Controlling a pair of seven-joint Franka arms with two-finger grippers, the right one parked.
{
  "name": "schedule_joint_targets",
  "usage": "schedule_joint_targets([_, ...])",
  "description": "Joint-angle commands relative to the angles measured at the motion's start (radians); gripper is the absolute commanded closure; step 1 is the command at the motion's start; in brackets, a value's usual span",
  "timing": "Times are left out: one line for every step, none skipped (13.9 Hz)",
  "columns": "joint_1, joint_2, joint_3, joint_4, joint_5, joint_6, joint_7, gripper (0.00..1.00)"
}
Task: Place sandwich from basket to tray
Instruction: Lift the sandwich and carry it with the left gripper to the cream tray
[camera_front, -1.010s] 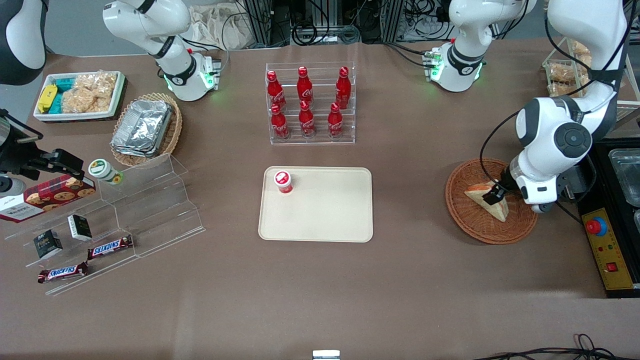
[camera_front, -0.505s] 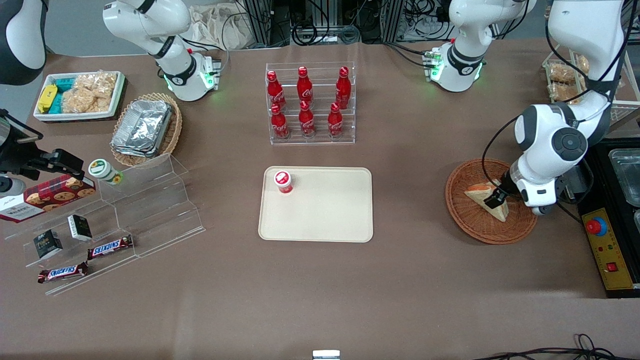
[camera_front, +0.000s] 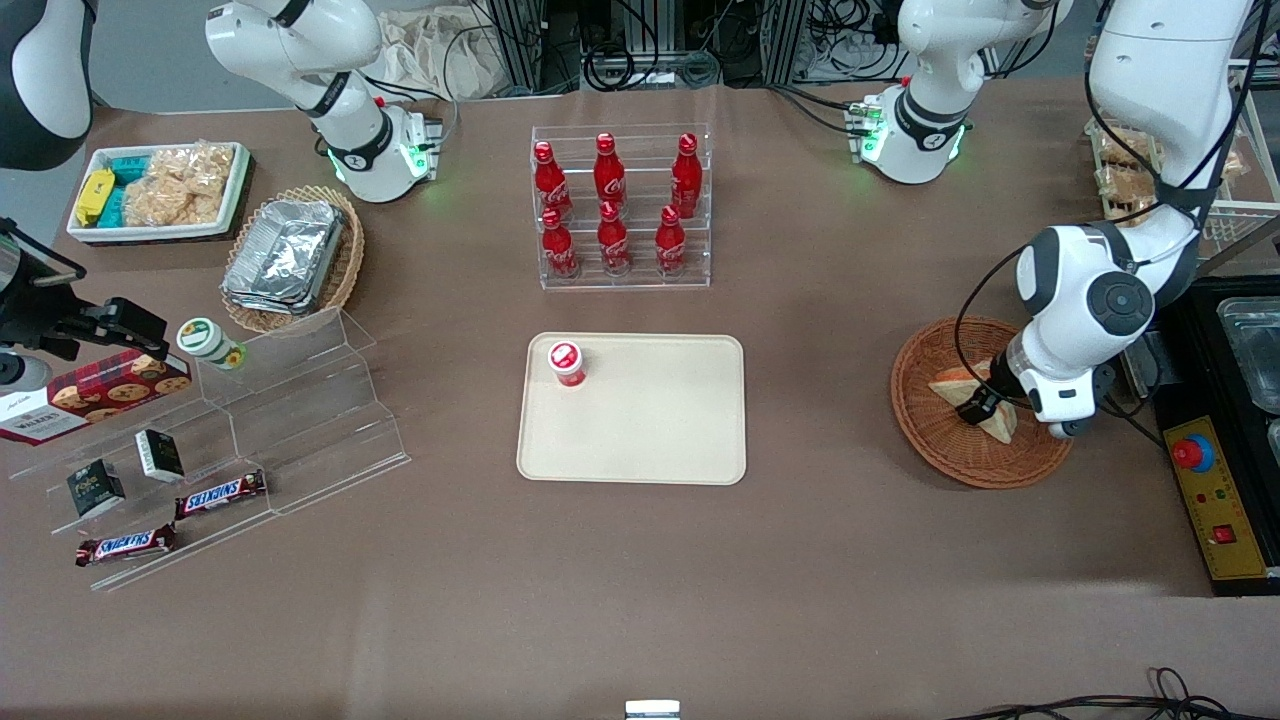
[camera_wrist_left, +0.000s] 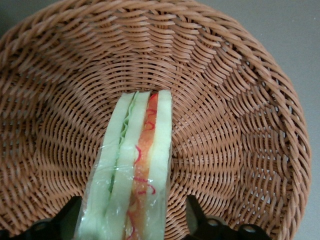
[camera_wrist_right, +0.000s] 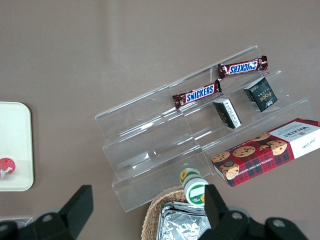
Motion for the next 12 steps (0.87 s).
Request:
schedule_joint_targets([-0.001,-0.002,-0.004,0.017,0.023,0.009,-0.014,1.00])
schedule_joint_targets([-0.001,-0.005,-0.005,0.021,0.023,0.008,-0.014,1.00])
schedule_joint_targets([-0.001,-0.010,-0.005,0.026,0.023,0.005,-0.014,1.00])
schedule_joint_targets([-0.001,-0.022,-0.005,0.035,0.023,-0.012,0.001,1.00])
schedule_joint_targets([0.002,-0.034,-0.005,0.066,0.021,-0.065,0.037,1.00])
schedule_joint_targets([0.003,-0.042,-0.005,0.124,0.019,-0.166,0.064,1.00])
schedule_joint_targets([0.003,-0.048,-0.007,0.206,0.018,-0.299,0.081,1.00])
schedule_joint_targets([0.002,-0.051,-0.012,0.287,0.013,-0.427,0.120,1.00])
schedule_joint_targets([-0.003,-0.050,-0.013,0.372,0.003,-0.527,0.169,1.00])
schedule_joint_targets([-0.007,-0.047,-0.015,0.452,0.000,-0.616,0.212,1.00])
schedule_joint_targets([-0.010,-0.044,-0.025,0.527,-0.007,-0.693,0.245,1.00])
schedule_joint_targets([-0.010,-0.039,-0.056,0.599,-0.008,-0.762,0.284,1.00])
